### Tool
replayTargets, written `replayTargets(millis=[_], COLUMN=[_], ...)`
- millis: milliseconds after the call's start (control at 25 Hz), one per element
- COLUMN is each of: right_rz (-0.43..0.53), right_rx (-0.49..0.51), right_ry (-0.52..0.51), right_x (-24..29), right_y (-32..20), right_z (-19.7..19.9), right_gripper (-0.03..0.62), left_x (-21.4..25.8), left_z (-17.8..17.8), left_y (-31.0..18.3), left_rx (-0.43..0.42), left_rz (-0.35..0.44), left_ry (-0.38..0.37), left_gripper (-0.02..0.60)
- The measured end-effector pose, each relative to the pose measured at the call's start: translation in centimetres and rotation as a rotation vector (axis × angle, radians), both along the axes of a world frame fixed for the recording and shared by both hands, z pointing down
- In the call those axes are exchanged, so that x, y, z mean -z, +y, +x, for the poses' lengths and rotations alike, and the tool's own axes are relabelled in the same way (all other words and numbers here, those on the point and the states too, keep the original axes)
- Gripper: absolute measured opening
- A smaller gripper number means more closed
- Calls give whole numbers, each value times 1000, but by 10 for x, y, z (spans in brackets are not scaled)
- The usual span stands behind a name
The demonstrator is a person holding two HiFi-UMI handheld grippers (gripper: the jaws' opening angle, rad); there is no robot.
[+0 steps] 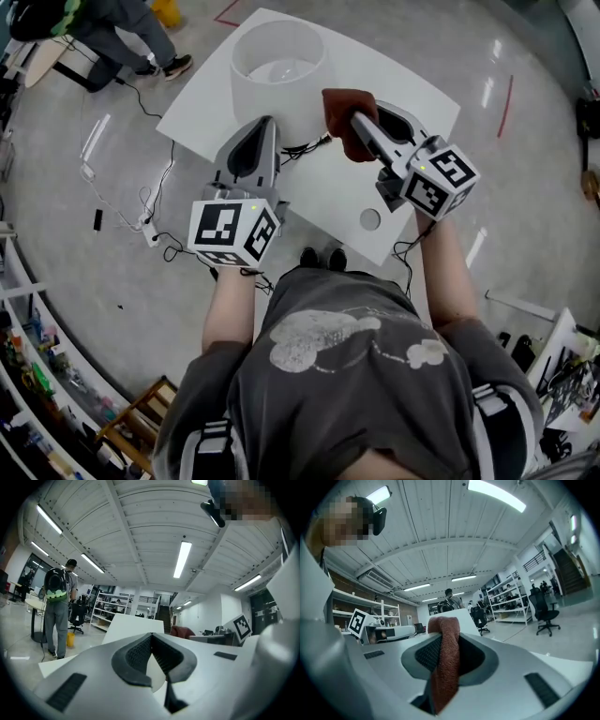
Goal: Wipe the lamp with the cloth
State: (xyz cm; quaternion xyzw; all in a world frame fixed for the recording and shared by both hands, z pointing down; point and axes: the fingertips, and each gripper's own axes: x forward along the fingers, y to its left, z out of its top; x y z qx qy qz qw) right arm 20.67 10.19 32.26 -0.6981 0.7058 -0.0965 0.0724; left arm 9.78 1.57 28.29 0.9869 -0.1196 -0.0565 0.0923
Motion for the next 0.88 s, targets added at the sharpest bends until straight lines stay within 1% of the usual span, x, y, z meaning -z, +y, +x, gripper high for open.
replayTargets(millis=[80, 200, 320, 400, 600, 880], right_rz=[17, 31, 7, -14, -19, -52], right_rx=[5, 32, 67, 85, 148, 213], right_ry=[15, 50, 90, 95, 33, -41], right_x=[14, 25, 21, 17, 6, -16], right_y=[-8, -21, -30, -31, -38, -42], right_z=[3, 8, 14, 18, 29, 34], right_gripper=[86, 86, 86, 86, 86, 86], left_x=[8, 11, 7, 5, -4, -18], left_z=[5, 10, 15, 16, 18, 19], left_y=[-2, -3, 1, 3, 13, 28], left_rx=[-12, -7, 14, 39, 127, 206], left_rz=[-3, -1, 12, 16, 13, -3], left_ry=[11, 16, 9, 5, -18, -68], left_gripper=[8, 8, 8, 8, 8, 8])
